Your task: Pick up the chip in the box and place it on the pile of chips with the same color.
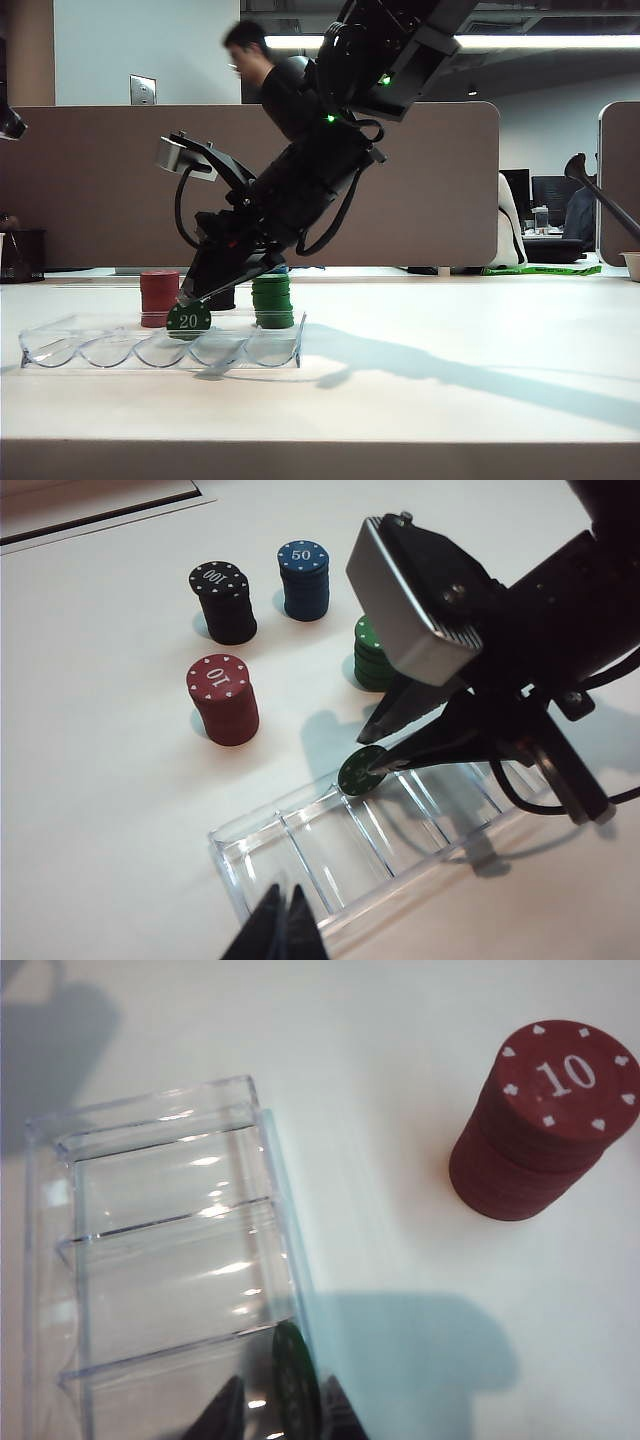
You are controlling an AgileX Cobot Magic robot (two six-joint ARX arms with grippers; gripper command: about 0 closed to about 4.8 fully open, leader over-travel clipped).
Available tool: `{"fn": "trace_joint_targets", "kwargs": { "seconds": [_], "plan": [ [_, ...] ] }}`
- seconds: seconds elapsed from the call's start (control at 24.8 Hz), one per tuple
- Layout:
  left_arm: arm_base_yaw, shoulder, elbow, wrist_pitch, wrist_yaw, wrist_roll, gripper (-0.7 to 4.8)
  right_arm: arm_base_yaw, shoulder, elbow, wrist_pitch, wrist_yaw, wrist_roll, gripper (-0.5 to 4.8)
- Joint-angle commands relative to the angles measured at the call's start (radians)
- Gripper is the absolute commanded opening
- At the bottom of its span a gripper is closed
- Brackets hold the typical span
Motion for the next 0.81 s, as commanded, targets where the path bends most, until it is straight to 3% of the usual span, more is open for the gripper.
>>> {"fn": "trace_joint_targets", "kwargs": {
  "seconds": [0.04, 0.81],
  "plan": [
    [0.002, -0.002, 0.003, 0.006, 0.005, 0.010, -0.06, 0.002, -0.004, 0.003, -0.010, -0.006, -0.002, 1.03],
    [0.002, -0.002, 0.003, 0.006, 0.005, 0.011, -0.06, 0.005, -0.006, 0.003, -0.001, -0.005, -0.002, 0.84]
  ]
}}
